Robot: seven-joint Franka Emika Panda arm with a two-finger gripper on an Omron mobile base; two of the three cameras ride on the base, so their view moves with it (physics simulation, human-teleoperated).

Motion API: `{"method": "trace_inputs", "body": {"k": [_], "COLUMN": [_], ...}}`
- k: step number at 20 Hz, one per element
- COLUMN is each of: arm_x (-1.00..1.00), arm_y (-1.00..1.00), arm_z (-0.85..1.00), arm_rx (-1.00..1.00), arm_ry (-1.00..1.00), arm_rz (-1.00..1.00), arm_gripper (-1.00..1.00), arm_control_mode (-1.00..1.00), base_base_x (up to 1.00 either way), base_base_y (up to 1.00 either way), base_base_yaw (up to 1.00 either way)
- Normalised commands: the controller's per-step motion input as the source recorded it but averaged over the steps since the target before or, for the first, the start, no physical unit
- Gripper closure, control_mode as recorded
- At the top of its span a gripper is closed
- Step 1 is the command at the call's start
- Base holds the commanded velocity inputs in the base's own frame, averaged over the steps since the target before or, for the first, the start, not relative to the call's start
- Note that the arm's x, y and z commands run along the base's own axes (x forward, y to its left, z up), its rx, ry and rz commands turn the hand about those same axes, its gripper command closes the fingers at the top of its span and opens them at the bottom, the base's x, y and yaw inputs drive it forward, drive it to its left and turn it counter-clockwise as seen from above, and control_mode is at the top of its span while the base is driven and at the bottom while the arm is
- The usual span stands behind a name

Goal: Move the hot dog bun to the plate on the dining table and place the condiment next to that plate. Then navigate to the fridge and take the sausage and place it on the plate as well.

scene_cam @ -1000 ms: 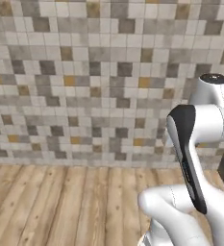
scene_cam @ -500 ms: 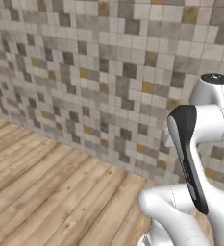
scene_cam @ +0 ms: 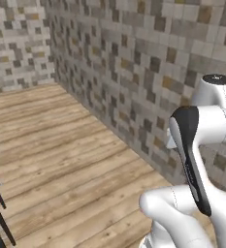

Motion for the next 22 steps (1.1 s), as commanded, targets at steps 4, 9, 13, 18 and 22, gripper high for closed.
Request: {"method": "trace_inputs", "body": {"k": [4, 9, 13, 18, 22], "arm_x": [0.00, 0.00, 0.00, 0.00, 0.00], "arm_y": [0.00, 0.00, 0.00, 0.00, 0.00], "arm_z": [0.00, 0.00, 0.00, 0.00, 0.00], "arm_rx": [0.00, 0.00, 0.00, 0.00, 0.00], "arm_ry": [0.00, 0.00, 0.00, 0.00, 0.00], "arm_rz": [0.00, 0.00, 0.00, 0.00, 0.00], "arm_gripper": [1.00, 1.00, 1.00, 1.00, 1.00], "arm_control_mode": [1.00, 1.00, 1.00, 1.00, 1.00], "base_base_x": [0.85, 0.81, 0.73, 0.70, 0.65], "base_base_y": [-0.26, -0.41, -0.44, -0.26, -0.10], "base_base_yaw": [0.69, 0.64, 0.62, 0.68, 0.73]}}
